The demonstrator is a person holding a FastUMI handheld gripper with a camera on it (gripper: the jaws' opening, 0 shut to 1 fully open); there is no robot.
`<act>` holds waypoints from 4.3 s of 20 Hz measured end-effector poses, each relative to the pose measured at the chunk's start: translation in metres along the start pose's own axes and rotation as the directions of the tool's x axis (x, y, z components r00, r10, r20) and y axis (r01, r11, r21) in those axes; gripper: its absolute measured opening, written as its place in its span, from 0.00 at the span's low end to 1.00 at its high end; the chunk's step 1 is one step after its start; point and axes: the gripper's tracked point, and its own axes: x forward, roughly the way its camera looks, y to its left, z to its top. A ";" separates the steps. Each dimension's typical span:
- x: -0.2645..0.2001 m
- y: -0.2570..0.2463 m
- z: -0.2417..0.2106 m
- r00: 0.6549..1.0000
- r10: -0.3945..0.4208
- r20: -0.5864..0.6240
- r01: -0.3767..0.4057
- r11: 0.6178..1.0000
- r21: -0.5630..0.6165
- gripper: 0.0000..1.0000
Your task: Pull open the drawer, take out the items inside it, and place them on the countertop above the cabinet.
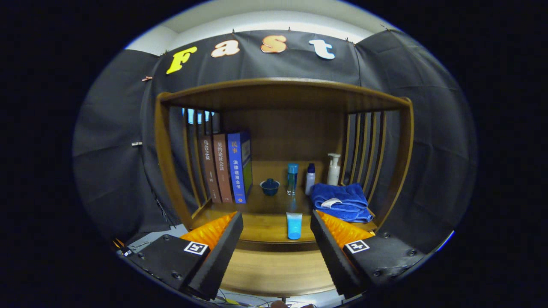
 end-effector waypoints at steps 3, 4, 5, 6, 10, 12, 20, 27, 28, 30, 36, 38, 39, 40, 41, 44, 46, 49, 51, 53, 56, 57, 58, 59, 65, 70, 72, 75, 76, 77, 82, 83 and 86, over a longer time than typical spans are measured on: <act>-0.033 0.005 -0.023 1.000 -0.002 0.024 0.003 0.999 -0.050 0.99; -0.043 0.005 -0.035 1.000 -0.002 0.025 0.003 0.998 -0.059 1.00; -0.053 0.006 -0.045 1.000 -0.001 0.029 0.003 0.998 -0.061 1.00; -0.062 0.006 -0.057 0.999 -0.002 0.034 0.004 0.998 -0.059 1.00; -0.101 0.000 -0.093 0.994 -0.030 0.106 0.037 0.997 -0.065 1.00; -0.116 -0.001 -0.111 0.988 -0.031 0.150 0.039 0.998 -0.049 0.99; -0.129 -0.028 -0.216 0.997 -0.058 0.059 0.058 0.998 0.009 1.00; -0.097 -0.036 -0.274 0.998 -0.059 -0.037 0.060 0.997 0.048 1.00; -0.091 -0.031 -0.277 0.998 -0.052 -0.039 0.054 0.997 0.049 1.00; -0.078 -0.029 -0.284 0.998 -0.037 -0.052 0.039 0.998 0.047 1.00; -0.066 -0.029 -0.284 0.999 -0.020 -0.042 0.023 0.997 0.075 1.00; -0.062 -0.029 -0.285 0.999 -0.017 -0.042 0.020 0.997 0.075 1.00; -0.057 -0.029 -0.283 0.999 -0.013 -0.045 0.017 0.997 0.076 1.00; -0.051 -0.030 -0.282 0.998 -0.008 -0.057 0.012 0.997 0.076 1.00; -0.044 -0.031 -0.280 0.998 -0.004 -0.060 0.008 0.997 0.081 1.00; -0.021 -0.030 -0.270 0.999 0.001 -0.050 0.004 0.996 0.090 1.00; -0.009 -0.032 -0.270 0.998 0.000 -0.068 0.005 0.998 0.068 1.00; 0.008 -0.032 -0.267 0.996 -0.004 -0.087 0.008 0.999 0.048 1.00; 0.017 -0.032 -0.266 0.996 -0.002 -0.091 0.007 0.999 0.053 1.00; 0.027 -0.031 -0.264 0.996 0.007 -0.088 -0.001 0.998 0.063 1.00; 0.042 -0.031 -0.262 0.996 0.016 -0.083 -0.011 0.998 0.061 0.99; 0.047 -0.031 -0.261 0.996 0.018 -0.083 -0.013 0.998 0.057 0.99; 0.052 -0.031 -0.260 0.996 0.020 -0.082 -0.015 0.998 0.054 1.00; 0.056 -0.031 -0.260 0.996 0.021 -0.082 -0.017 0.998 0.057 1.00; 0.083 -0.031 -0.255 0.996 0.027 -0.085 -0.022 0.998 0.064 0.99; 0.104 -0.032 -0.252 0.995 0.025 -0.096 -0.021 0.999 0.045 0.99; 0.105 -0.033 -0.251 0.997 0.018 -0.072 -0.012 0.997 0.074 0.99; 0.105 -0.033 -0.251 0.997 0.029 -0.076 -0.020 0.993 0.114 0.99; 0.104 -0.032 -0.251 0.995 0.039 -0.088 -0.029 0.993 0.115 0.99; 0.101 -0.030 -0.249 0.994 0.053 -0.097 -0.042 0.993 0.110 0.98; 0.074 -0.033 -0.226 0.994 0.049 -0.093 -0.045 0.998 0.042 1.00; 0.067 -0.035 -0.218 0.995 0.047 -0.090 -0.043 0.998 0.043 1.00; 0.044 -0.037 -0.197 0.996 0.047 -0.078 -0.045 0.998 0.037 1.00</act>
